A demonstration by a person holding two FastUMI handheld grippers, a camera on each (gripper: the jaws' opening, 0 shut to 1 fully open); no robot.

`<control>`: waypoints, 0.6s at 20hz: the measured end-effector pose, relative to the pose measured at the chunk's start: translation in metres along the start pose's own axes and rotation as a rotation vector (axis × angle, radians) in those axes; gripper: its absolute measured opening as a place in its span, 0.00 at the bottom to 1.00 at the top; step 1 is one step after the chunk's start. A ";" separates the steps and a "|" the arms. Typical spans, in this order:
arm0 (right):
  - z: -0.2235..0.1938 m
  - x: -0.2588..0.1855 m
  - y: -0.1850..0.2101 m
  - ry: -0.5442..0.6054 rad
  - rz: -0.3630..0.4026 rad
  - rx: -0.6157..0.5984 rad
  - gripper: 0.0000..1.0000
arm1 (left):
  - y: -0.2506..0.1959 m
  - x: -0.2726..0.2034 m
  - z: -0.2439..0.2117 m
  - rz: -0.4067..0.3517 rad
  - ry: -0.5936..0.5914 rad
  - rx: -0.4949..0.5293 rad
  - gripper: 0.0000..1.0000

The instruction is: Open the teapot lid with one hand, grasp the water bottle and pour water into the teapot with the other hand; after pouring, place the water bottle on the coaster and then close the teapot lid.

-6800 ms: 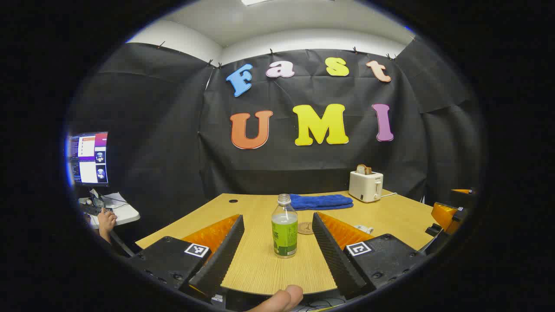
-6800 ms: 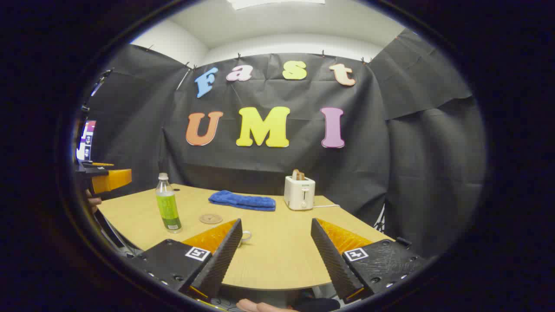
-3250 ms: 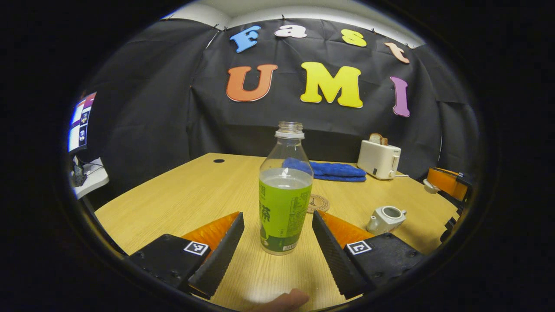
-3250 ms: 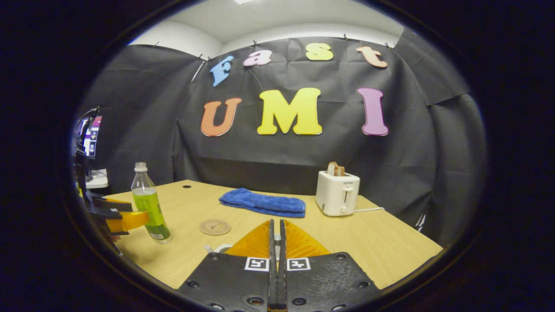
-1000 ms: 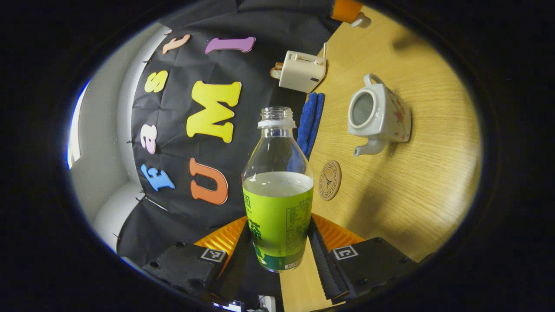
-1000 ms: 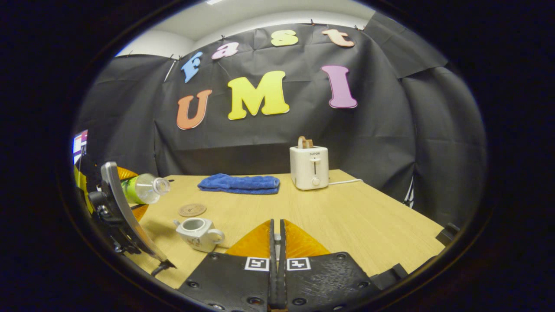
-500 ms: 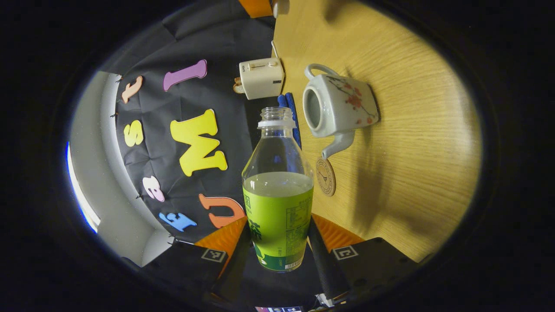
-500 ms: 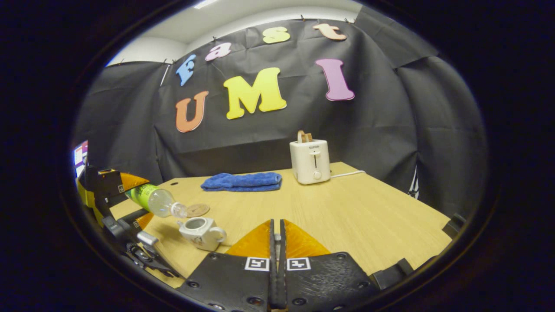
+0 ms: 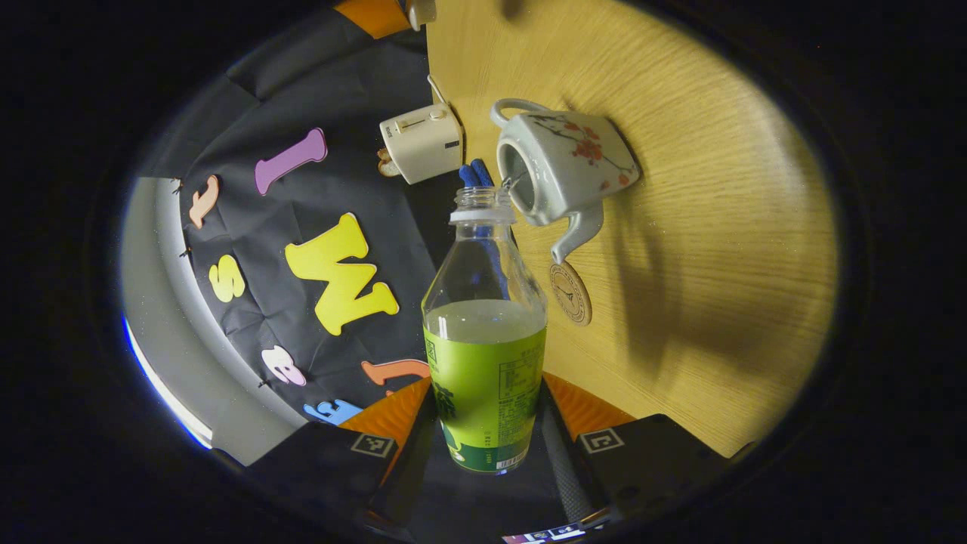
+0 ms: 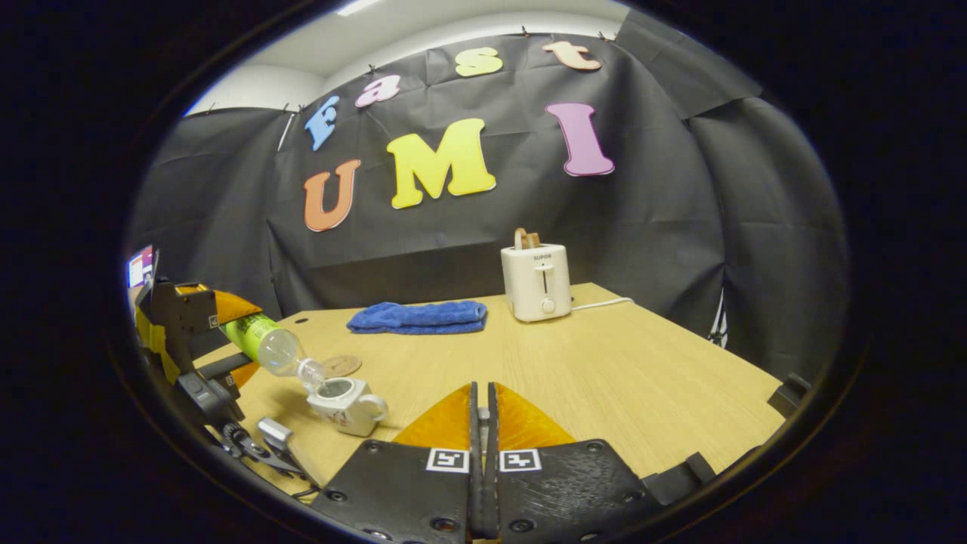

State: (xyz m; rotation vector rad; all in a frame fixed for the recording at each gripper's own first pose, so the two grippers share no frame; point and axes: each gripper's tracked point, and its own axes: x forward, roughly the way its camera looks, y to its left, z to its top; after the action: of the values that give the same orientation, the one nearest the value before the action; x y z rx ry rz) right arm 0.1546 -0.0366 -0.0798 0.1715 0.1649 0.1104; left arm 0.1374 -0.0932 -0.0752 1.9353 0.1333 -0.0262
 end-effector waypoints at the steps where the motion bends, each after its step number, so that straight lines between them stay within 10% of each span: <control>1: -0.001 -0.001 0.000 0.001 0.001 0.000 0.00 | 0.002 0.001 0.000 0.000 -0.001 0.008 0.74; 12: -0.007 0.001 -0.006 0.005 0.011 0.019 0.00 | 0.023 0.005 0.005 0.032 -0.001 0.171 0.74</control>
State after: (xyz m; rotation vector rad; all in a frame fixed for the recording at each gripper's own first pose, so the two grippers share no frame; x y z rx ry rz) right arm 0.1548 -0.0412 -0.0878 0.1914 0.1699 0.1200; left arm 0.1449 -0.1059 -0.0564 2.1083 0.1026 -0.0177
